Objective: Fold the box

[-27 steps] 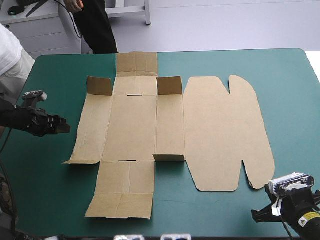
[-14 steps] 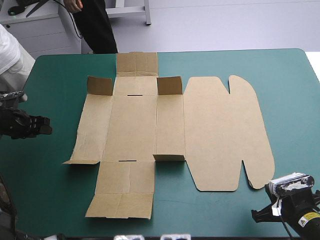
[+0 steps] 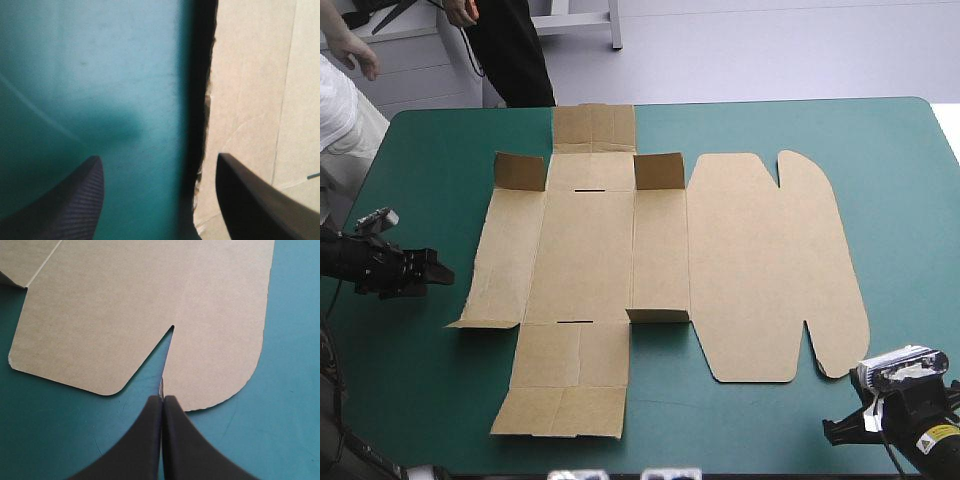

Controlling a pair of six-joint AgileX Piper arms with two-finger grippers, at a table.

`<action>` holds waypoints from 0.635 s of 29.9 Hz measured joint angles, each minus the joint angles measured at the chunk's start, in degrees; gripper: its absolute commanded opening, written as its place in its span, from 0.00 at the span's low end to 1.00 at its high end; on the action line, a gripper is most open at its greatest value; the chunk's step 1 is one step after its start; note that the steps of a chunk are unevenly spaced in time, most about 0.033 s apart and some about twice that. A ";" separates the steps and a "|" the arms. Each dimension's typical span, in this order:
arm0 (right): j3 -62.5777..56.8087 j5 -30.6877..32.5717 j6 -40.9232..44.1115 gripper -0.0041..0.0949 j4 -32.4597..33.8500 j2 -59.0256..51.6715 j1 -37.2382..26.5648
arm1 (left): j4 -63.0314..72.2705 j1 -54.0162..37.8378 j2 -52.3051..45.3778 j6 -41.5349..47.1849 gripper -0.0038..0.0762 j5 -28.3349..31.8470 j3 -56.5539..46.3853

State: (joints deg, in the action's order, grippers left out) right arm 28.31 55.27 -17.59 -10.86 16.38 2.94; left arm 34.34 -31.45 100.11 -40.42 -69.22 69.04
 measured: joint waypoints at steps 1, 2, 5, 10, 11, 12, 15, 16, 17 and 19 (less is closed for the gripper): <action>0.00 0.00 0.00 0.03 0.00 0.00 0.00 | 0.27 0.00 0.59 -0.41 0.63 0.00 -0.62; 0.00 0.00 0.00 0.03 0.00 0.00 0.00 | 0.47 0.14 1.08 -0.69 0.63 0.04 -1.16; 0.00 0.00 0.00 0.03 -0.05 0.00 0.00 | 1.39 0.90 2.28 -1.73 0.63 0.25 -2.32; 0.00 0.00 0.00 0.03 -0.12 0.00 0.00 | 5.49 3.98 2.83 -4.09 0.63 0.32 -3.34; 0.00 0.00 0.00 0.03 -0.13 0.00 0.00 | 6.31 4.87 2.98 -4.49 0.63 0.32 -3.57; 0.00 0.00 0.00 0.03 -0.18 0.00 0.00 | 6.90 5.60 3.13 -4.77 0.63 0.32 -3.64; 0.00 0.00 0.00 0.03 -0.18 0.00 0.00 | 8.81 8.17 3.90 -5.05 0.63 0.03 -3.69; 0.00 0.00 0.00 0.03 -0.18 0.00 0.00 | 9.23 8.95 4.13 -5.05 0.63 -0.04 -3.69; 0.00 0.00 0.00 0.03 -0.18 0.00 0.00 | 9.62 9.64 4.30 -4.99 0.63 -0.10 -3.69; 0.00 0.00 0.00 0.03 -0.18 0.00 0.00 | 10.07 10.75 4.57 -4.83 0.63 -0.16 -3.63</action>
State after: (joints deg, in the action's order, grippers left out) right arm 28.31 55.27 -17.59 -11.04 16.38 2.94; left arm 44.41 -20.70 104.68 -45.25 -69.37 65.41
